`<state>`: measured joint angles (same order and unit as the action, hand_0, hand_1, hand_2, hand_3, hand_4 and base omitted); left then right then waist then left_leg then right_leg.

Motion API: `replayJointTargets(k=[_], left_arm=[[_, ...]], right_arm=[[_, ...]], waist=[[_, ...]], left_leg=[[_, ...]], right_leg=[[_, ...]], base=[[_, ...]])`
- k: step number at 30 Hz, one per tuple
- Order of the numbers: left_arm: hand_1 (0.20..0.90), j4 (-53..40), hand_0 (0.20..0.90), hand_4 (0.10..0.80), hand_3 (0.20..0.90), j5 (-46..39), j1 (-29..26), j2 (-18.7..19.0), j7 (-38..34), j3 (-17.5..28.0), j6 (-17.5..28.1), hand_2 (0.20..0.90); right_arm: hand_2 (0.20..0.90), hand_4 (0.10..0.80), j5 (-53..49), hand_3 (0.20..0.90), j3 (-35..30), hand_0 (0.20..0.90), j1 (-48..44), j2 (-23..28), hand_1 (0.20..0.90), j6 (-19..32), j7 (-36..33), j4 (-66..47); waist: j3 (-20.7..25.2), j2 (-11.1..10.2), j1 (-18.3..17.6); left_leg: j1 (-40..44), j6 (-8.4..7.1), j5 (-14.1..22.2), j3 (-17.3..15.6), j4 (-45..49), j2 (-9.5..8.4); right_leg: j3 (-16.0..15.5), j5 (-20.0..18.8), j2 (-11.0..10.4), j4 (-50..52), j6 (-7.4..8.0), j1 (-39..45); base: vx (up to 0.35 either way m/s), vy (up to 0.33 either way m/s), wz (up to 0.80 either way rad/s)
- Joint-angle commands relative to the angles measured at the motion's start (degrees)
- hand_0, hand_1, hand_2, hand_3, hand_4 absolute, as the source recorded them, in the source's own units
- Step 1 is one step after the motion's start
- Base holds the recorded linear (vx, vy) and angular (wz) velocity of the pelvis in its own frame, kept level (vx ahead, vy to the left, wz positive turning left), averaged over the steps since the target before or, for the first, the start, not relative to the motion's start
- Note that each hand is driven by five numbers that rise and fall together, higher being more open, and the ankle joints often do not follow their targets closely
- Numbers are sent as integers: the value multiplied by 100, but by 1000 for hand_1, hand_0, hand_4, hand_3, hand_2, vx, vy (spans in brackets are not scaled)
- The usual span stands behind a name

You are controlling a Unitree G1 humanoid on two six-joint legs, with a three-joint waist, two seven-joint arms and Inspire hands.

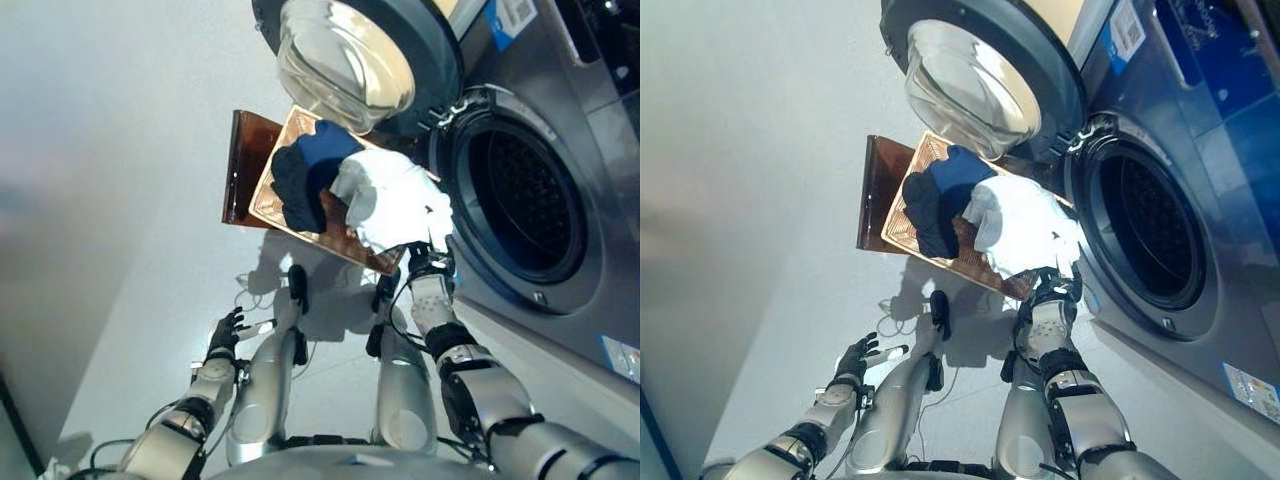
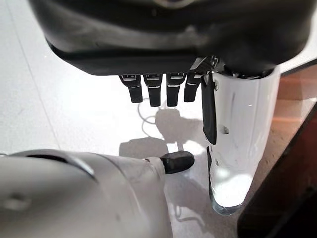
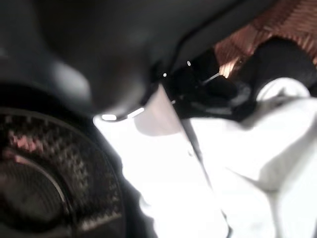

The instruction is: Pick up the clothes and place them into the washing machine

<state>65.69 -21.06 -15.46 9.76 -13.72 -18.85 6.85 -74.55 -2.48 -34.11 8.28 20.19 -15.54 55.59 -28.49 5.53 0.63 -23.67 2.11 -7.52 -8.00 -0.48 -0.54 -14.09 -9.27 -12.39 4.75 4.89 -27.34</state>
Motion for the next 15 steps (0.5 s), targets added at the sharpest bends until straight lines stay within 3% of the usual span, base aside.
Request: replayJointTargets(k=[1, 15], left_arm=[[900, 393, 900, 800, 900, 3, 164, -158, -97, -110, 32, 900], [900, 585, 900, 800, 900, -28, 73, -115, 8, 122, 16, 900]], right_arm=[[200, 300, -376, 200, -590, 200, -251, 369, 200, 720, 148, -224], [200, 300, -559, 200, -959, 200, 212, 715, 200, 701, 470, -238]], waist=[[88, 178, -152], [221, -59, -291]], left_leg=[[-140, -480, 493, -192, 568, 4], [-74, -423, 514, -258, 672, 27]], right_leg=[[348, 471, -172, 683, 190, -18], [330, 380, -158, 662, 144, 112]], base=[[-77, 28, -8], [-4, 4, -1]])
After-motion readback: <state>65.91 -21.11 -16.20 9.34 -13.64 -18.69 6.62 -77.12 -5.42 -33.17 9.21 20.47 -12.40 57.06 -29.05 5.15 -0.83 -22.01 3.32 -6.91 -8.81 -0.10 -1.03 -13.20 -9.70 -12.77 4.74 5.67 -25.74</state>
